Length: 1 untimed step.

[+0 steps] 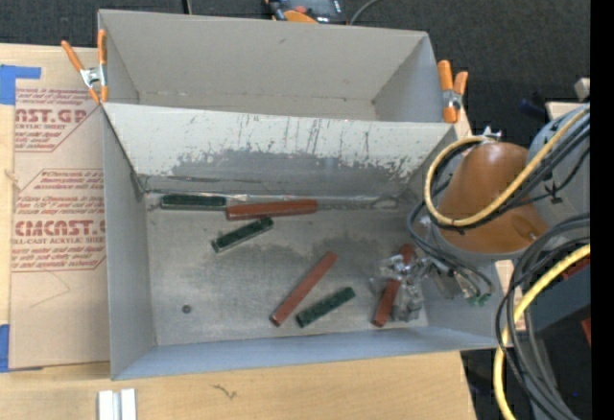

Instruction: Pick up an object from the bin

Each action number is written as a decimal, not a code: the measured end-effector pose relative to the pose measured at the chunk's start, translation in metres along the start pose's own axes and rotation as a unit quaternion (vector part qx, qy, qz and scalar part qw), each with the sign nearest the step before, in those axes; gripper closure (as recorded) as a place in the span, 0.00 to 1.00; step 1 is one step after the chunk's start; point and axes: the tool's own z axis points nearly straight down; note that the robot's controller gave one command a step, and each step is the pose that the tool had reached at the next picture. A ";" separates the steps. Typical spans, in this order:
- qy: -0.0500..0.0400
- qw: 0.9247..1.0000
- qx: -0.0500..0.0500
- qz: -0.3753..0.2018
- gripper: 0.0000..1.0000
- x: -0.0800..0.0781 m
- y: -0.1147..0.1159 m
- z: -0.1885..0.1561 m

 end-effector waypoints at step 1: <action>-0.002 1.000 0.002 -0.001 1.00 -0.012 0.007 -0.125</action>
Offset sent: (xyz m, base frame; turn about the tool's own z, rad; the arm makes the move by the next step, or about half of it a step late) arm 0.0075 0.0095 0.1205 -0.0027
